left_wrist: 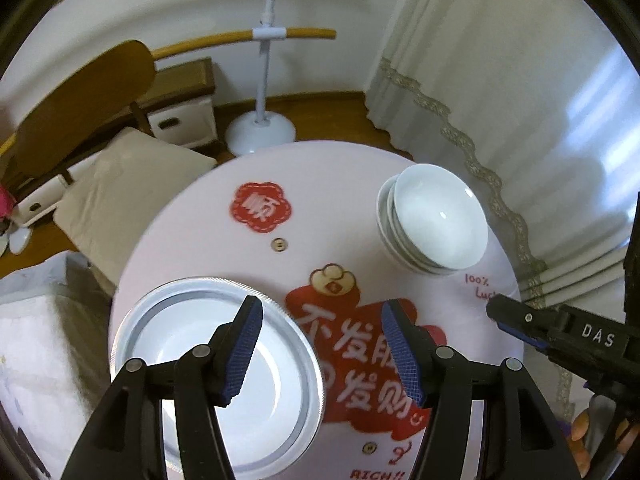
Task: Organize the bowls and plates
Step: 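Lower the nested bowls onto the table and open both grippers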
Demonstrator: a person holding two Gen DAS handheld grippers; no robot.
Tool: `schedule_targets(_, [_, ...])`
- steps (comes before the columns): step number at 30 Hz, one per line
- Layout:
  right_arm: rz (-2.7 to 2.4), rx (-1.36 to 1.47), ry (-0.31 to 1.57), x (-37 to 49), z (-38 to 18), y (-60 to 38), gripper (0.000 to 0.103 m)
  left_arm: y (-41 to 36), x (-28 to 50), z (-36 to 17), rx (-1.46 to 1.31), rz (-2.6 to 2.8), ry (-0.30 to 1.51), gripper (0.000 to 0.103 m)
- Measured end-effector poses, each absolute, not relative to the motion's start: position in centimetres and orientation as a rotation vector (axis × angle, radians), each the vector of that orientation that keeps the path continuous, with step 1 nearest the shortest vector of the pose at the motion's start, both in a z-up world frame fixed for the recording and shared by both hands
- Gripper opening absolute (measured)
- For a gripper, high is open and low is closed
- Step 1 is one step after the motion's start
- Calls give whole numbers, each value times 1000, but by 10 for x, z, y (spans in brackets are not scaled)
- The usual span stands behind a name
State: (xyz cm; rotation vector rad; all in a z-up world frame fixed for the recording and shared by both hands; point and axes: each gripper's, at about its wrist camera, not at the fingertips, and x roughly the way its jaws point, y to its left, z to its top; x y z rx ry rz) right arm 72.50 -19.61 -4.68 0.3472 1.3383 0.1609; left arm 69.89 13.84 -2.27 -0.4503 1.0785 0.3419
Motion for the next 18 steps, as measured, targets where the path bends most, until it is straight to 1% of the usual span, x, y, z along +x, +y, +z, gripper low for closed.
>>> schedule_targets(13, [178, 279, 1288, 635, -10, -190, 30, 110, 586, 33, -458, 343, 1020, 61])
schedule_targets(15, [172, 260, 1281, 626, -1, -194, 30, 105, 575, 38, -466, 346, 1025, 63])
schedule_targets(18, [168, 238, 1271, 618, 13, -203, 30, 96, 561, 50, -458, 350, 1036, 63])
